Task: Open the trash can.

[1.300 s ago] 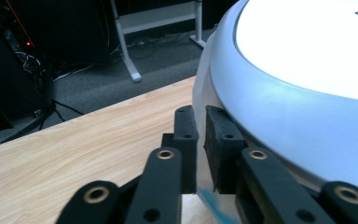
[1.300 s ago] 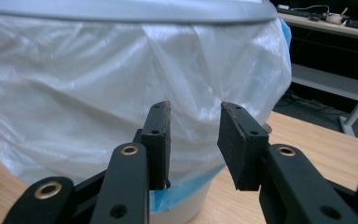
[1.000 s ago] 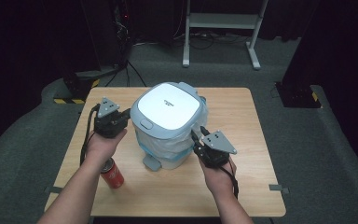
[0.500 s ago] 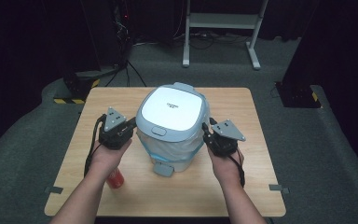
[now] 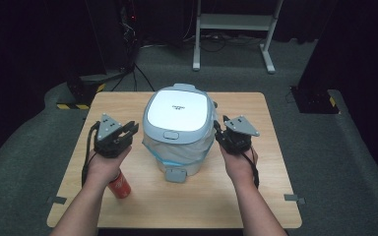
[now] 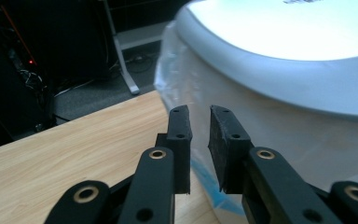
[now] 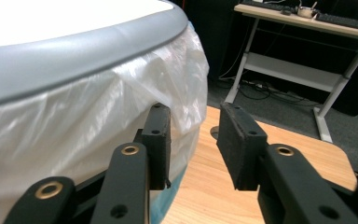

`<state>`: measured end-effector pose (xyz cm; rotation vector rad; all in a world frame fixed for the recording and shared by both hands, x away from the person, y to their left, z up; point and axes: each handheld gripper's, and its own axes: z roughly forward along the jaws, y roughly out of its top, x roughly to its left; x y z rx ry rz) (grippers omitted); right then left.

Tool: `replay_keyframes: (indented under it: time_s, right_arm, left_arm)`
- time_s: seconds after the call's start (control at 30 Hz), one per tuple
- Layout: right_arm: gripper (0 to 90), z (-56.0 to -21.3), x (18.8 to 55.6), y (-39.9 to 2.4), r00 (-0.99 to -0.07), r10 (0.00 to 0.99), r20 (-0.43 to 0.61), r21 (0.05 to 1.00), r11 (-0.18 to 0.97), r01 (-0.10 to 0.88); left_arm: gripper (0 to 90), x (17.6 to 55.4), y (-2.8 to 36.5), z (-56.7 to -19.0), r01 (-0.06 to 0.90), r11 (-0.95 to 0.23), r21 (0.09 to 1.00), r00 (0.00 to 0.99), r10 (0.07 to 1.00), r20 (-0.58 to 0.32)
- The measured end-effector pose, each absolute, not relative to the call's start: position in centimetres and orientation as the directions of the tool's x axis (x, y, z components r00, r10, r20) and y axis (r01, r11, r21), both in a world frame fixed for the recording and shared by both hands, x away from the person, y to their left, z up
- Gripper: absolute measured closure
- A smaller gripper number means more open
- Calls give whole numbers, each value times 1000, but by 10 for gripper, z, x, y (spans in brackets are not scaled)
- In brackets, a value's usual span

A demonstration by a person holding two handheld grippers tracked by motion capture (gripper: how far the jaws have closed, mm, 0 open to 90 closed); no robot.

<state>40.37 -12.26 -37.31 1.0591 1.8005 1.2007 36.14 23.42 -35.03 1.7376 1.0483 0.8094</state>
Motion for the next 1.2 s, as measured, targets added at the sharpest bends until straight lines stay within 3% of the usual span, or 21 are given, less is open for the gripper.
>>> replay_keyframes:
  time_s: [0.33,0.7,0.93,1.2]
  right_arm:
    - [594,-402,374,-147,-377,920,-108,933,225,281]
    - [565,-469,358,-166,-348,935,-64,868,224,443]
    - [560,-482,354,-165,-361,929,-77,843,254,474]
    - [561,-493,353,-159,-379,921,-87,816,284,503]
  left_arm:
    - [749,343,281,-363,290,-132,948,353,935,23]
    - [750,319,321,-399,332,-82,940,303,953,-24]
    - [733,301,333,-419,353,-80,932,286,958,-26]
    - [650,276,337,-429,337,-56,940,305,951,-53]
